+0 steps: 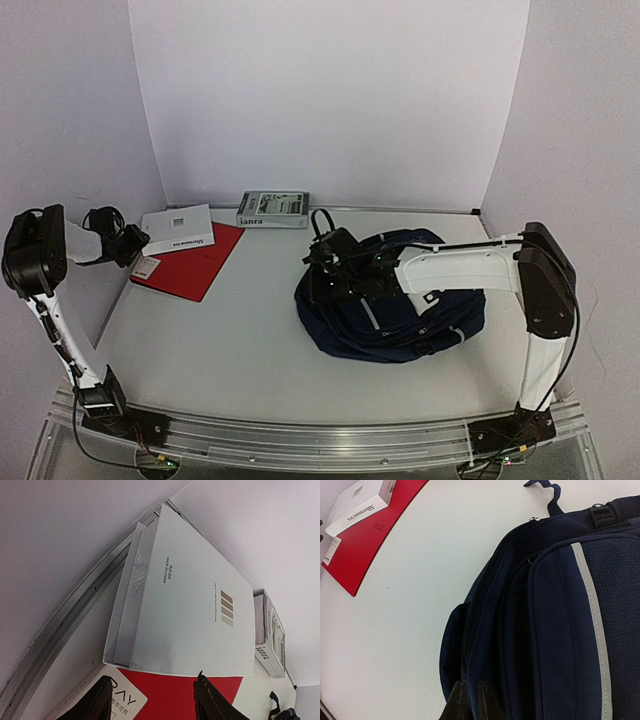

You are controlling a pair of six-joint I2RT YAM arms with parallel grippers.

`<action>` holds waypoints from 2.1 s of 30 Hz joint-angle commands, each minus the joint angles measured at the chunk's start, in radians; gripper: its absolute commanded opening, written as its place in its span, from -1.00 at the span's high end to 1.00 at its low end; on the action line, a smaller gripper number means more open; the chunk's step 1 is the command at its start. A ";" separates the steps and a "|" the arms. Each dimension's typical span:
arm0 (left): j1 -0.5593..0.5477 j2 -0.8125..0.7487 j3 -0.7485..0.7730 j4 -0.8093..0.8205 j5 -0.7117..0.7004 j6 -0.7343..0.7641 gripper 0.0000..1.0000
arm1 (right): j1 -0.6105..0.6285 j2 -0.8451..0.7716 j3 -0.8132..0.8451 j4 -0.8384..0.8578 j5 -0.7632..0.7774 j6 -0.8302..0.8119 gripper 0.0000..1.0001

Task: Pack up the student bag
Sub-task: Adjust the book at the center of the board.

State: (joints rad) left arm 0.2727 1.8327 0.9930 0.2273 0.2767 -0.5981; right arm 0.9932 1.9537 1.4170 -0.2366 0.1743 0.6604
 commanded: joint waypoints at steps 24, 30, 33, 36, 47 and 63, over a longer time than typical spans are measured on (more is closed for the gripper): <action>0.011 0.164 0.223 -0.090 0.080 0.061 1.00 | -0.002 -0.116 -0.067 0.048 -0.007 0.028 0.83; 0.004 0.031 0.048 0.013 0.198 -0.048 1.00 | -0.002 -0.132 -0.072 0.049 -0.001 0.025 0.83; -0.017 -0.050 -0.047 0.013 0.224 -0.064 0.99 | -0.002 -0.133 -0.072 0.050 -0.002 0.021 0.83; -0.057 -0.126 -0.130 -0.041 0.244 -0.041 1.00 | -0.002 -0.130 -0.069 0.052 -0.008 0.018 0.84; -0.188 -0.418 -0.467 -0.157 0.295 -0.016 1.00 | -0.002 -0.111 -0.055 0.093 -0.081 0.010 0.83; -0.229 -0.902 -0.601 -0.324 0.461 -0.154 1.00 | -0.007 -0.084 -0.087 0.270 -0.311 0.102 0.27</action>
State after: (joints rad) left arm 0.0456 0.9818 0.3752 -0.0511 0.6811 -0.7070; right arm 0.9932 1.8713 1.3448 -0.0643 -0.0563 0.7240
